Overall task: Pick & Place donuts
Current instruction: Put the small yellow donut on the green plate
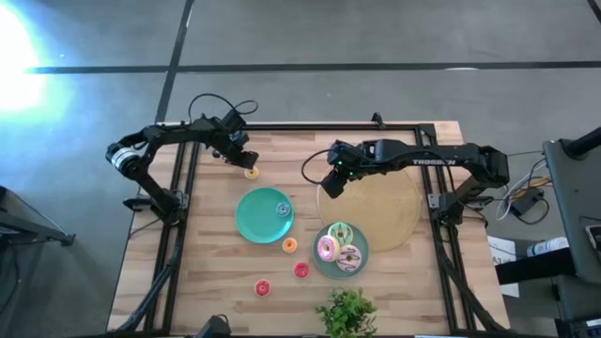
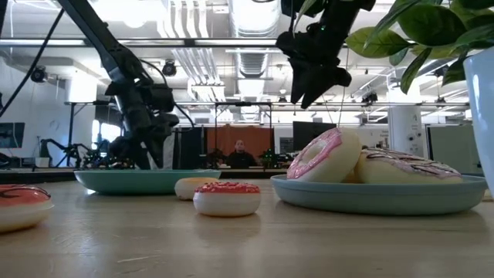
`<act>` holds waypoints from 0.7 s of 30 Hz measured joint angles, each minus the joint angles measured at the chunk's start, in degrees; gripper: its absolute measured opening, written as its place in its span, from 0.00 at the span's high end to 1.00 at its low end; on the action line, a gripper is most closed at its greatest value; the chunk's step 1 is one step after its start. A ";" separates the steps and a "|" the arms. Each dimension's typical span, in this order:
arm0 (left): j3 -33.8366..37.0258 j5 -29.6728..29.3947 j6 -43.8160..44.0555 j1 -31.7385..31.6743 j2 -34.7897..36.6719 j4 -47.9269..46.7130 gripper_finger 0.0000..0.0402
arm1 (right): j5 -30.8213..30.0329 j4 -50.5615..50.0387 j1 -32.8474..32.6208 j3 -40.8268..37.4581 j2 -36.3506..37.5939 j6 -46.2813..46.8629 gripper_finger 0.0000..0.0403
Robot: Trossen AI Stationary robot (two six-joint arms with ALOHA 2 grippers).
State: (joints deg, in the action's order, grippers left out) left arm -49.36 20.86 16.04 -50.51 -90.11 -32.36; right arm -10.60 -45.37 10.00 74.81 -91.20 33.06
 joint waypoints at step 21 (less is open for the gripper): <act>4.43 -0.66 2.27 4.12 0.33 6.61 0.96 | 0.05 1.62 0.02 0.09 0.00 0.00 0.64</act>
State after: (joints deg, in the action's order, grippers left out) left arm -44.94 20.21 18.31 -46.39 -89.77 -25.75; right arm -10.55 -43.75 10.02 74.89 -91.20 33.06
